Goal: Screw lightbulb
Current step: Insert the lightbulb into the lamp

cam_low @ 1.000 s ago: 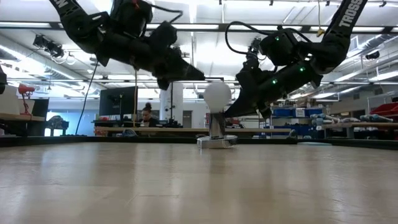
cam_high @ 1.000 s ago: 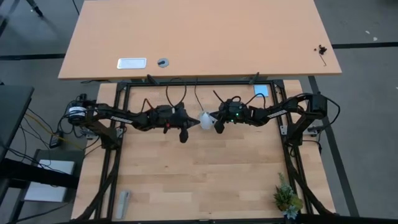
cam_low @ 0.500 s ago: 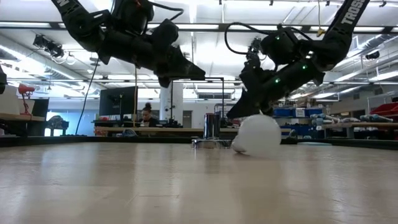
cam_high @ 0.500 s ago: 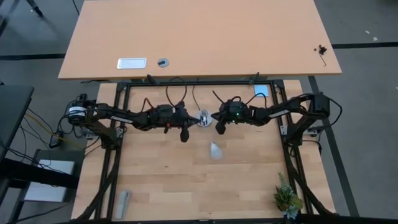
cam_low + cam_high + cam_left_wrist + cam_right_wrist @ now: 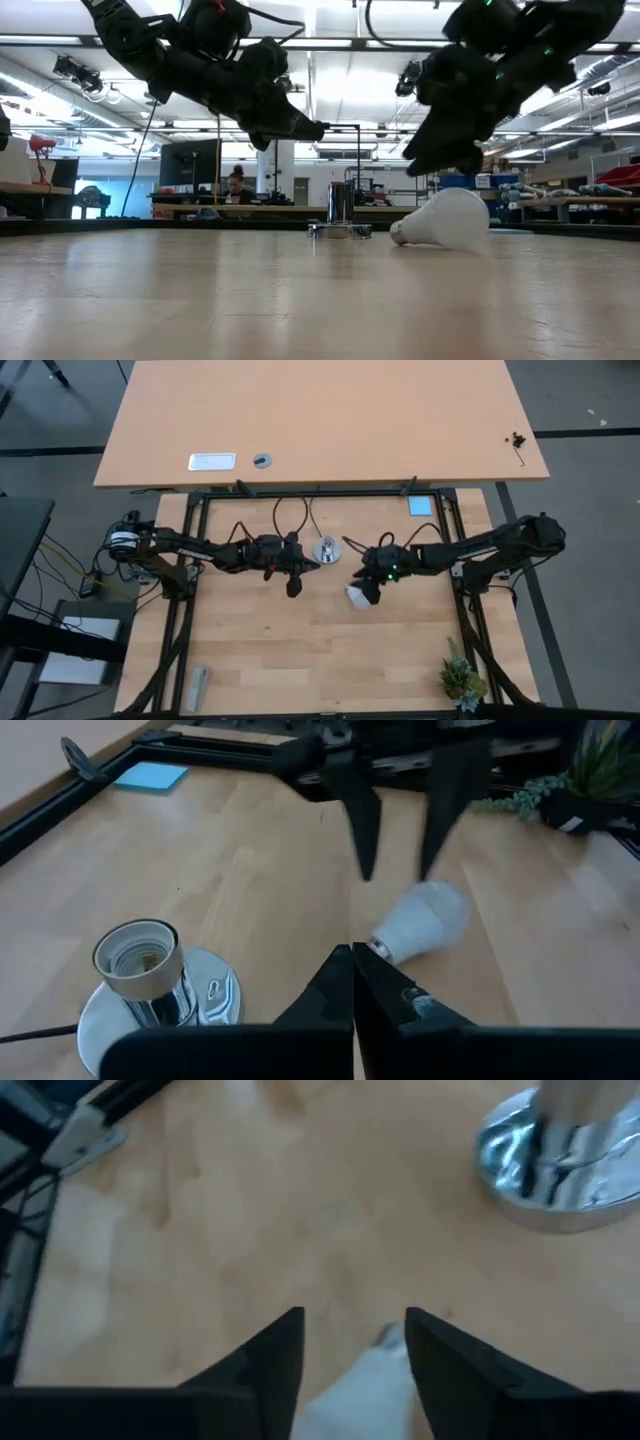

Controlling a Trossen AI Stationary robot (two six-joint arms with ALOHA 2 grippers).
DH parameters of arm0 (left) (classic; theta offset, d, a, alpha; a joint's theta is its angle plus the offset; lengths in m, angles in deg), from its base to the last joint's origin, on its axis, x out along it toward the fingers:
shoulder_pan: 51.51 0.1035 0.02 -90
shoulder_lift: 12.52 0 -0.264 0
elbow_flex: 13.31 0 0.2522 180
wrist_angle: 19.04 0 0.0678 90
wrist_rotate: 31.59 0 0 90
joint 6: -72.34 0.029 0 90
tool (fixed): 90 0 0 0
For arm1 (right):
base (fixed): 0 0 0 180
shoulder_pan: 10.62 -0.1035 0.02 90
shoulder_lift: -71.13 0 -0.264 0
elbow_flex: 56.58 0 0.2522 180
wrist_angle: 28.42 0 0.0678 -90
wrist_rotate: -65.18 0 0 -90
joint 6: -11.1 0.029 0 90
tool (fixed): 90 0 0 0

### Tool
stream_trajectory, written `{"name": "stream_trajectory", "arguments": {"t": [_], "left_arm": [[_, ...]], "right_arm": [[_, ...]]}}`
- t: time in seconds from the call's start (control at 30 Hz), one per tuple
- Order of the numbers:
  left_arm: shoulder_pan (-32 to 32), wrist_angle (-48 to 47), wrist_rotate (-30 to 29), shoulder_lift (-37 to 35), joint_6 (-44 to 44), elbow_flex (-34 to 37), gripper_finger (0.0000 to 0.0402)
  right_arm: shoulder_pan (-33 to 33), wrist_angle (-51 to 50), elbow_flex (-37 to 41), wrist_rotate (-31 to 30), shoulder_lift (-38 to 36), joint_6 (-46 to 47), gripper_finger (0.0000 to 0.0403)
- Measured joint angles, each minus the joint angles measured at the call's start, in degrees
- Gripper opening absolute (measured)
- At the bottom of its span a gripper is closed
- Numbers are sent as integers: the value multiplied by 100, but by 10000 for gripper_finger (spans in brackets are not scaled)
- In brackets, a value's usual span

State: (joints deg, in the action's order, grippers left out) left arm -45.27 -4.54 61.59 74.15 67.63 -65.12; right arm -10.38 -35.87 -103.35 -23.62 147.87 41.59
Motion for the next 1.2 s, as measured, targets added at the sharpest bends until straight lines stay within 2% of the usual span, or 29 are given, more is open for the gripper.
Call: {"name": "stream_trajectory", "arguments": {"t": [0.3, 0.47, 0.53, 0.9, 1.2], "left_arm": [[-112, -12, -149, 0, 10, 0, 1], [-146, -10, -171, 0, 55, 0, 1], [-149, -7, -177, 0, 124, 0, 1], [-147, 6, -183, 0, 165, 0, 1], [-147, -9, -260, 0, 162, -5, 1]], "right_arm": [[-663, -952, 0, -753, -201, -54, 271], [-803, -1494, 0, -1510, -157, -239, 297], [-806, -1516, -1, -1628, -113, -300, 304], [-812, -1459, -5, -1616, 243, -366, 330], [-856, -1223, -1, -1391, 782, -522, 318]]}}
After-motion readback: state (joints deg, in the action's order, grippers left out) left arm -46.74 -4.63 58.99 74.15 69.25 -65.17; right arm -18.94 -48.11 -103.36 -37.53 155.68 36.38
